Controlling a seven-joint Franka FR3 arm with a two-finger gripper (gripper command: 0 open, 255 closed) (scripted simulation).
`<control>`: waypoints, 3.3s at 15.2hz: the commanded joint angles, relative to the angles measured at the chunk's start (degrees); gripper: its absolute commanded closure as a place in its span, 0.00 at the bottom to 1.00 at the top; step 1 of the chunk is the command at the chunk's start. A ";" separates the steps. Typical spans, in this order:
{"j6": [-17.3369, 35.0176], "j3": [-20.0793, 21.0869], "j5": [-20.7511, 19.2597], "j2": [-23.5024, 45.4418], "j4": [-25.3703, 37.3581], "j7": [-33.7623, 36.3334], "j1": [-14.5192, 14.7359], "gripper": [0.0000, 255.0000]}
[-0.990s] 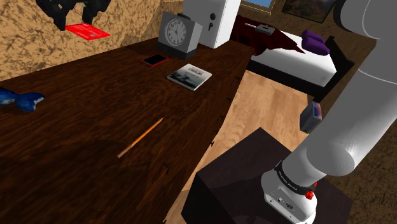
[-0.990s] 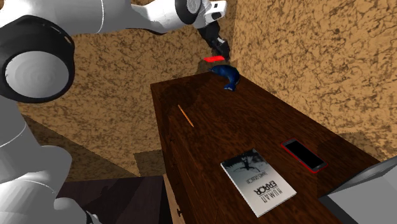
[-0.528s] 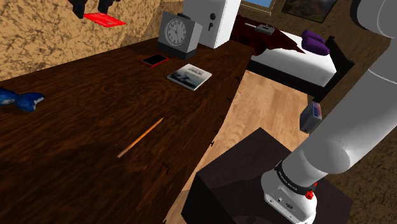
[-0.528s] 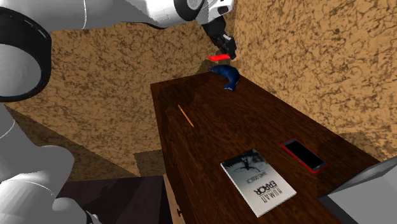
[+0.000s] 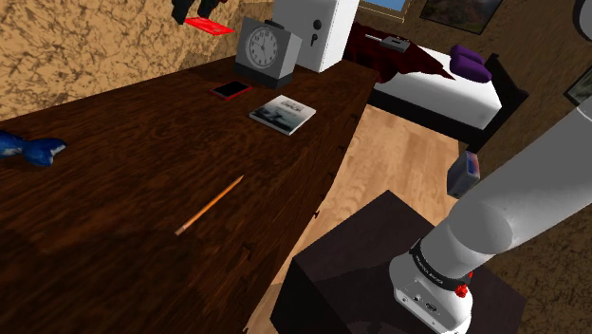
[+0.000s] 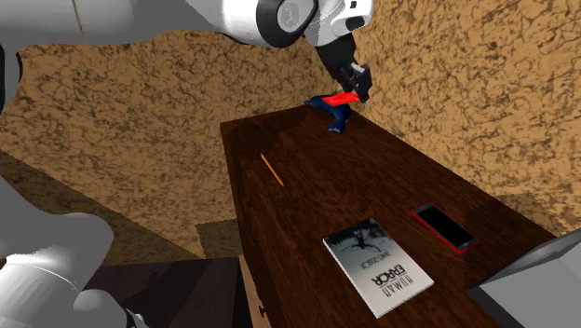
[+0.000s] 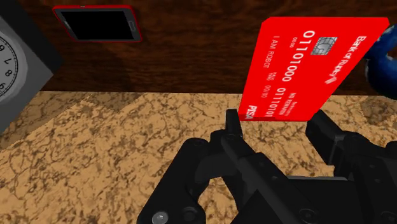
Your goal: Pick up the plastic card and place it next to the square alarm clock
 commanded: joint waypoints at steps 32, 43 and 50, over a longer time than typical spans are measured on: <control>-9.88 -24.63 21.27 12.18 15.53 -49.03 -15.56 1.00; -4.96 -25.19 23.11 14.26 11.65 -53.45 -16.84 1.00; -0.05 -24.95 24.42 14.43 6.65 -55.55 -16.86 1.00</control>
